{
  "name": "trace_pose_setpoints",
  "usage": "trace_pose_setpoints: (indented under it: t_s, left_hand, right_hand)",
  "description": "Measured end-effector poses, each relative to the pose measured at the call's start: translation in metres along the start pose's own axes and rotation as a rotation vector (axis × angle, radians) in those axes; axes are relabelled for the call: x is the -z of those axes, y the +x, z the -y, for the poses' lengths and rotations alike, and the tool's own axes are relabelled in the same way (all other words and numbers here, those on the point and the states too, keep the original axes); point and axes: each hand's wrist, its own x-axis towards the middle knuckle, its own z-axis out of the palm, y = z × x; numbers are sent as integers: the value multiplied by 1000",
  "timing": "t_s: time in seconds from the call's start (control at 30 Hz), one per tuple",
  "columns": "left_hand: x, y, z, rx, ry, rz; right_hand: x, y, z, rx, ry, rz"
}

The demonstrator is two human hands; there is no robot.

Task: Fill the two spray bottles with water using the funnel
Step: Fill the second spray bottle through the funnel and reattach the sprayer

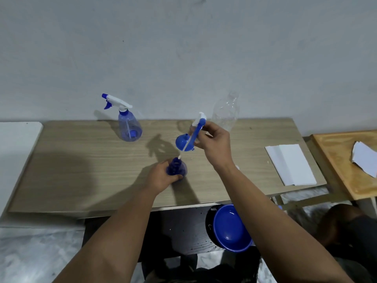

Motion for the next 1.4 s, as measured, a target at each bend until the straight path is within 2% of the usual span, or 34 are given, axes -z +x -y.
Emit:
trace_pose_setpoints:
  t_s: [0.17, 0.47, 0.57, 0.83, 0.97, 1.2, 1.4]
  left_hand:
    - [-2, 4, 6, 40, -14, 3]
    - [2, -2, -5, 50, -16, 19]
    - [3, -6, -7, 16, -1, 20]
    - [5, 0, 0, 76, 84, -14]
    - [4, 1, 0, 77, 104, -15]
    - [3, 0, -1, 69, 33, -20]
    - [4, 1, 1, 73, 30, -21]
  right_hand:
    - [-14, -6, -15, 47, -85, 47]
    - [-18, -10, -86, -40, -307, 194]
    - [-16, -18, -102, -69, -274, 196]
    - [-27, -24, -113, -61, -280, 99]
    - [-25, -32, -116, -12, -208, 140]
    - [-22, -32, -118, -90, -137, 82]
    - [-22, -32, -119, -51, -116, 121]
